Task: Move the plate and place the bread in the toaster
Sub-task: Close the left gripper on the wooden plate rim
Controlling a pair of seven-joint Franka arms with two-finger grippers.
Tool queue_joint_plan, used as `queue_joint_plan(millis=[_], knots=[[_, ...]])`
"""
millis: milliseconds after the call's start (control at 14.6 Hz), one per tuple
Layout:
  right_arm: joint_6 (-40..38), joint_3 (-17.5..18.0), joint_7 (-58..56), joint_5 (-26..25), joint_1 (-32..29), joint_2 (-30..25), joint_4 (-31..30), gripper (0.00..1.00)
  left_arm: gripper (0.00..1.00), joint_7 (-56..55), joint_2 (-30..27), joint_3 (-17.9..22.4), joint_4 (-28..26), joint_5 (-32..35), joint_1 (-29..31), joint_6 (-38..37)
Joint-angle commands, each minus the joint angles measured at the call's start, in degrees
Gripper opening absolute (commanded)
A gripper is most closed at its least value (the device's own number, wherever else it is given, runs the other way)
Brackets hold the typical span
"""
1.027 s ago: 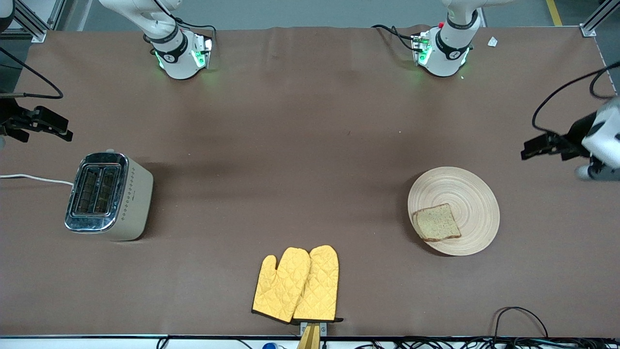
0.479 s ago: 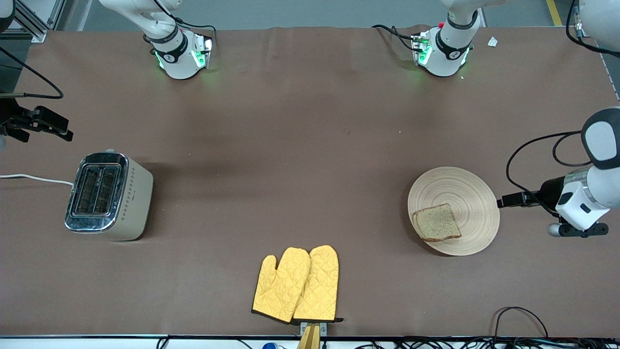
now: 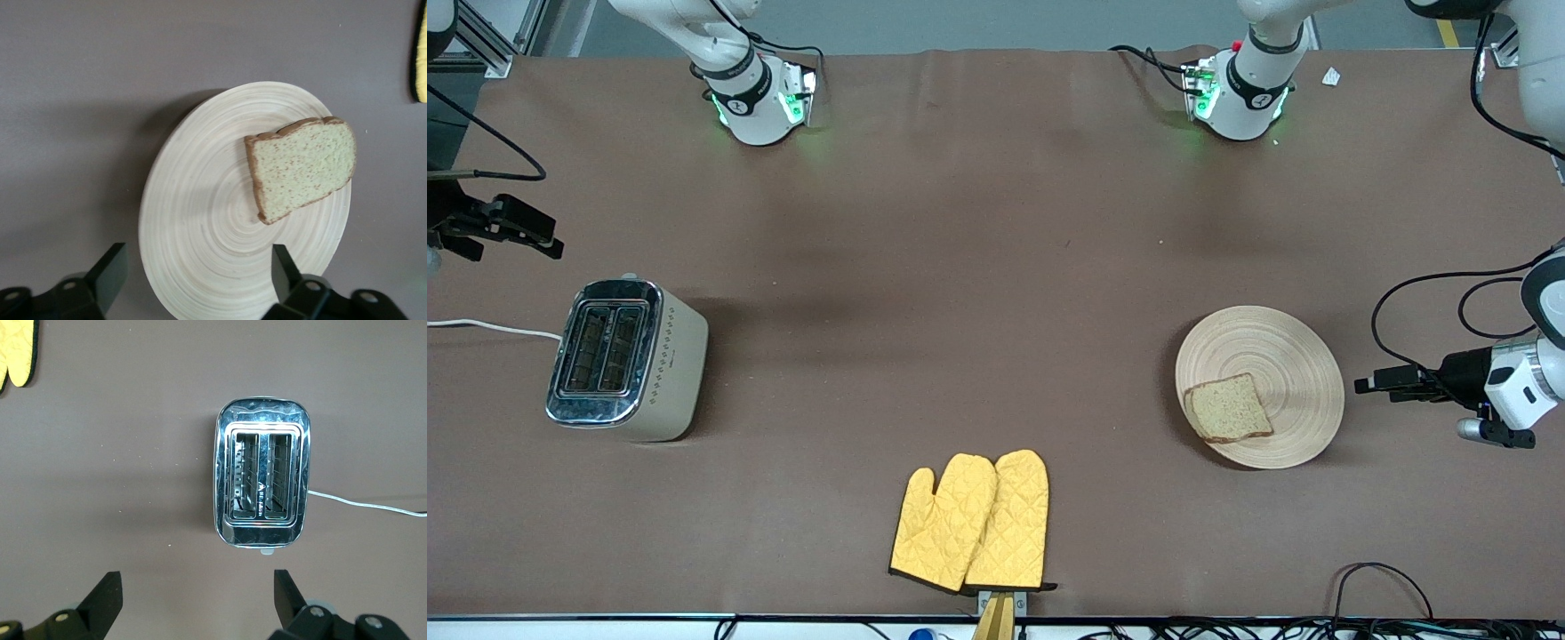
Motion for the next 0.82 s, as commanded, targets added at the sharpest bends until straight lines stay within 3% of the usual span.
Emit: queue_joint_plan(millis=[0, 274, 753], knots=[[-0.1, 0.19, 0.79, -0.11, 0.09, -0.76, -0.59, 1.0, 0.86, 3.82, 3.41, -0.28, 1.55, -3.99, 1.27, -0.03], [-0.1, 0.19, 0.79, -0.11, 0.18, -0.76, -0.5, 1.0, 0.73, 7.23, 5.7, -0.45, 1.55, -5.75, 2.77, -0.29], [-0.1, 0.19, 0.79, -0.03, 0.09, -0.68, -0.59, 1.0, 0.61, 17.88, 10.27, -0.45, 1.63, -12.79, 5.32, -0.55]])
